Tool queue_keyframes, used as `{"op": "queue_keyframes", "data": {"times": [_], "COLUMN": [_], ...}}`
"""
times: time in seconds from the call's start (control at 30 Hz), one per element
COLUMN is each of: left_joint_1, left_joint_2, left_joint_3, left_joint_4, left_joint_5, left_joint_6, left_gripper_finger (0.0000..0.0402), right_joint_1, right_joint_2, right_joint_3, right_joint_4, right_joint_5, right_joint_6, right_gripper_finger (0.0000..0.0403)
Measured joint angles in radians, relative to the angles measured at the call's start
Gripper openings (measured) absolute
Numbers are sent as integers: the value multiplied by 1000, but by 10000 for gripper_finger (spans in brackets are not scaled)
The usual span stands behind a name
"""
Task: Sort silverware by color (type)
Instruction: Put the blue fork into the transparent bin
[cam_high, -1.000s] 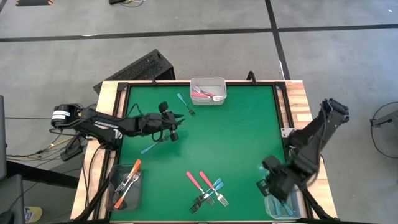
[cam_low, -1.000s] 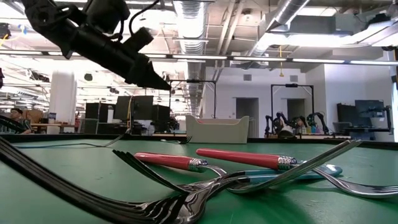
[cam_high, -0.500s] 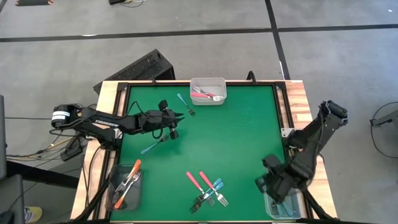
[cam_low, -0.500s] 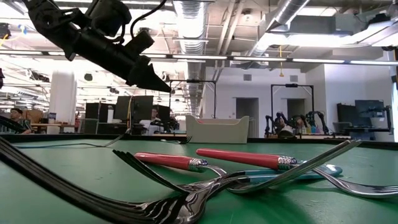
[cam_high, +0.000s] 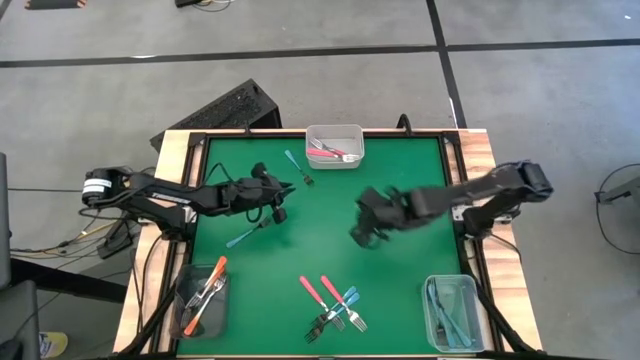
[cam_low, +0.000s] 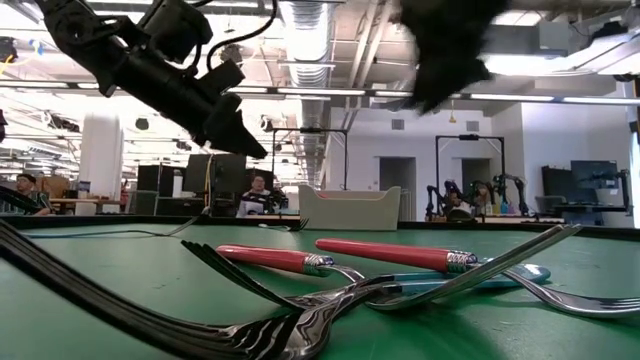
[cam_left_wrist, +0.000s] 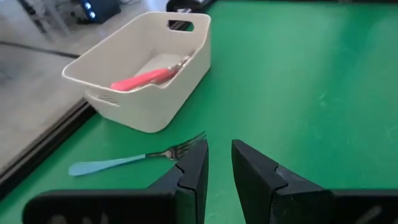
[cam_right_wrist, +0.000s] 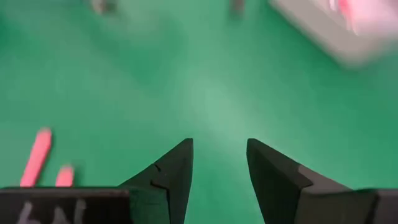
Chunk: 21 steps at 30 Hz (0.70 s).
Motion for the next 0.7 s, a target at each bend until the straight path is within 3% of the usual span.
{"op": "queue_keyframes", "data": {"times": [0.2, 0.37, 0.53, 0.7], "left_joint_1": [-26, -61, -89, -108], "left_joint_2": [-125, -275, -358, -366], "left_joint_3": [0, 0, -1, -1], "left_joint_4": [-154, -362, -495, -553], "left_joint_5": [-4, -11, -29, -67], "left_joint_6": [-60, -91, -121, -207], "left_gripper_finger": [61, 61, 61, 61], "right_joint_1": [-180, -258, -291, -330], "right_joint_2": [147, 291, 423, 550], "right_joint_3": [0, 0, 81, 232], "right_joint_4": [408, 585, 595, 520], "right_joint_5": [-2, -112, -157, -157], "right_joint_6": [-270, -487, -780, -926], "right_gripper_finger": [176, 176, 175, 175]}}
